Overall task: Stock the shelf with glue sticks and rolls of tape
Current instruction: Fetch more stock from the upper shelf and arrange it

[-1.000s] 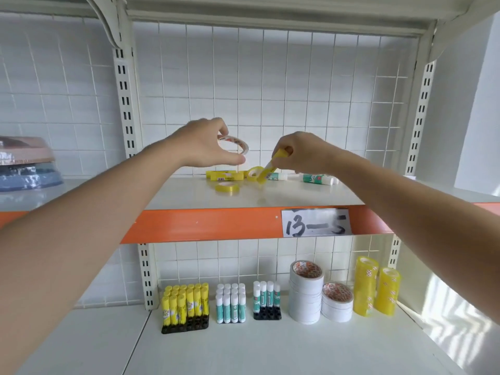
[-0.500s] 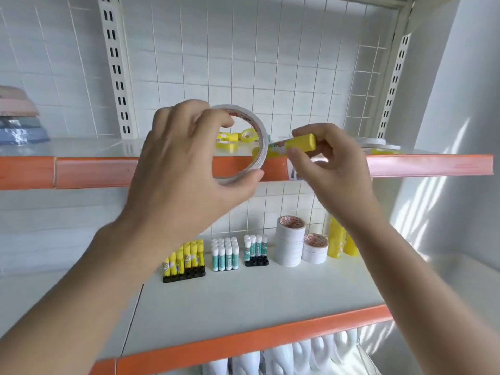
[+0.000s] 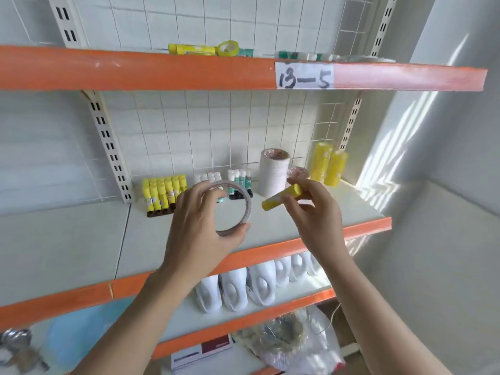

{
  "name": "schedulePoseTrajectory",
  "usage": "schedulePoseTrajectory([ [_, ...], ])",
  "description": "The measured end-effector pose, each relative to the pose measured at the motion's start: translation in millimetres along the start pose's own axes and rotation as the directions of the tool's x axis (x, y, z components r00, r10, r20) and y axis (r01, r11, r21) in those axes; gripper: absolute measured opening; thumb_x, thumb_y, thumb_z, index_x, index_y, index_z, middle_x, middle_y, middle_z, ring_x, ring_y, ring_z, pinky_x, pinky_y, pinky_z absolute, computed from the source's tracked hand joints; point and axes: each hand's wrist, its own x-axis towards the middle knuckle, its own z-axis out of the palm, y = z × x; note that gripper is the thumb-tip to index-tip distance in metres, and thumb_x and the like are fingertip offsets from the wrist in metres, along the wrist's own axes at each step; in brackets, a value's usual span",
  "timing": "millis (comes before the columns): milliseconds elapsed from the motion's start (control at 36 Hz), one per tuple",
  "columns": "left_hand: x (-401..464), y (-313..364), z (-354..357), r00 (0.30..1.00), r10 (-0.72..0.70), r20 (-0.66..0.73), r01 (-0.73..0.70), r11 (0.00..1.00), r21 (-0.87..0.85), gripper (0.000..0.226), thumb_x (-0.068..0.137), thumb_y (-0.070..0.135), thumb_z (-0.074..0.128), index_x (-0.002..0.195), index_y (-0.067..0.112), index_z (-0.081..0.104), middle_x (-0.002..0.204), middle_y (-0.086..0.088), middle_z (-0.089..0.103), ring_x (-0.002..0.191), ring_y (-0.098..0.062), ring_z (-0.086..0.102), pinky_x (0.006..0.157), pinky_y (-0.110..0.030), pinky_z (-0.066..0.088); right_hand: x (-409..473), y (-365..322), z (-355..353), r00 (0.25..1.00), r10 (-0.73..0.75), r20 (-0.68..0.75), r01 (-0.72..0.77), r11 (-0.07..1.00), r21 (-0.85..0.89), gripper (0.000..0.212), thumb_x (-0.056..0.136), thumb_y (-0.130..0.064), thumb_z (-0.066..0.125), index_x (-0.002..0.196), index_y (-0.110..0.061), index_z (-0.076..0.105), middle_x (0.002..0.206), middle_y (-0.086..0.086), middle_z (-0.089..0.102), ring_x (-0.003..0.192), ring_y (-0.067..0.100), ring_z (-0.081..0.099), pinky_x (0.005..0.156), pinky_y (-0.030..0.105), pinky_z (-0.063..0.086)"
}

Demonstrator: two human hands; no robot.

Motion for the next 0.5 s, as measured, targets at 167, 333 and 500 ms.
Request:
schedulePoseTrajectory([
  [167, -4.4, -13.3, 55.1, 0.987, -0.112, 0.116, 0.11, 0.994, 0.021, 0.058, 0.069, 0.055, 0.058, 0.105, 0.009, 0.06, 0.117, -0.007, 0.056, 0.11, -0.029, 0.05, 0.095, -0.031, 0.037, 6.2, 52.0, -1.5, 0.999, 0.031, 0.017, -0.032, 0.999, 0.011, 0.03, 0.087, -0.001, 0.067, 0.112, -0.011, 0.052, 0.08, -0.015, 0.068, 0.083, 0.005, 0.065, 0.067, 0.015, 0.05],
  [333, 6.9, -9.4, 119.9, 0.958, -0.19, 0.214, 0.177, 0.981, 0.08, 0.064, 0.066, 0.063, 0.051, 0.106, 0.013, 0.06, 0.116, -0.004, 0.057, 0.111, -0.03, 0.05, 0.09, -0.04, 0.044, 25.5, 103.2, -21.5, 0.997, 0.062, 0.052, -0.061, 0.998, -0.021, 0.029, 0.086, 0.0, 0.064, 0.097, -0.019, 0.045, 0.076, -0.013, 0.07, 0.08, 0.007, 0.066, 0.063, 0.017, 0.05],
  [500, 19.3, 0.8, 186.6, 0.938, -0.206, 0.278, 0.19, 0.978, 0.084, 0.064, 0.066, 0.063, 0.052, 0.107, 0.014, 0.061, 0.112, -0.002, 0.058, 0.109, -0.03, 0.051, 0.087, -0.039, 0.047, 48.0, 168.6, -48.4, 0.987, 0.084, 0.14, -0.064, 0.987, -0.144, 0.025, 0.087, 0.001, 0.063, 0.094, -0.018, 0.048, 0.073, -0.014, 0.069, 0.08, 0.009, 0.065, 0.069, 0.021, 0.053],
])
